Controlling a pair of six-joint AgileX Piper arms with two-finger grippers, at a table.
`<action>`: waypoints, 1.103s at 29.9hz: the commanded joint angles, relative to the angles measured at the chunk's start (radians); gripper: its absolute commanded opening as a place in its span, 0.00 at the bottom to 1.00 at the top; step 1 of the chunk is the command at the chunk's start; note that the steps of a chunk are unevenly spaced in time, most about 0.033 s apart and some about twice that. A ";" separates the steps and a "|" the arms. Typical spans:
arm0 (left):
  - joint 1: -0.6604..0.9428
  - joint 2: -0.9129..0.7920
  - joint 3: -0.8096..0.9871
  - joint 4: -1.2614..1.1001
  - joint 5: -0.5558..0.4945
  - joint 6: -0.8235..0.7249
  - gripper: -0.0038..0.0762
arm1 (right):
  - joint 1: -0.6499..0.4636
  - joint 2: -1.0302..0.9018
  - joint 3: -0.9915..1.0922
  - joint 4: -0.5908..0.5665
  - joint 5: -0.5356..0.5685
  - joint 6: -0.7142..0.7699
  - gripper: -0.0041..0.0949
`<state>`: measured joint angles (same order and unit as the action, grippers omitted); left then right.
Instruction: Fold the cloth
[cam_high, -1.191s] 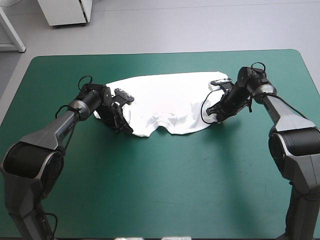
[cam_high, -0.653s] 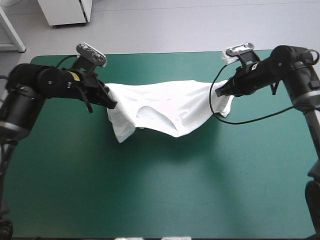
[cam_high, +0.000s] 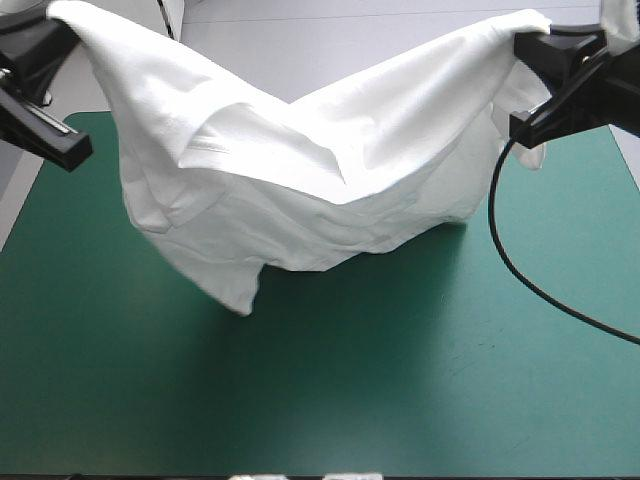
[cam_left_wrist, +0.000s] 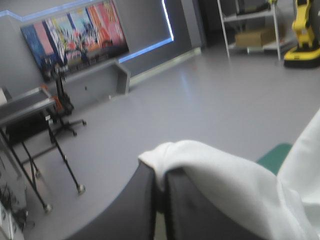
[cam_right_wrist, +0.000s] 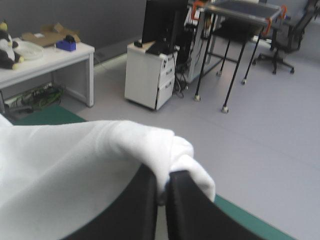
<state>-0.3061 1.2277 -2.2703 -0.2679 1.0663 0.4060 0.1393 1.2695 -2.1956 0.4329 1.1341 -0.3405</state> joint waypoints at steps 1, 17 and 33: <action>-0.004 -0.020 -0.115 -0.066 -0.121 0.006 0.04 | 0.002 -0.028 -0.094 0.053 -0.100 -0.011 0.03; -0.004 -0.020 -0.091 -0.084 -0.016 -0.035 0.04 | 0.002 -0.069 -0.084 0.084 -0.063 -0.004 0.03; -0.004 0.183 0.129 -0.011 -0.081 -0.047 0.04 | 0.002 0.094 0.223 -0.057 -0.103 -0.021 0.03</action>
<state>-0.3061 1.3725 -2.1256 -0.2740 1.1062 0.3693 0.1393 1.3306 -1.9558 0.3872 1.1366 -0.3479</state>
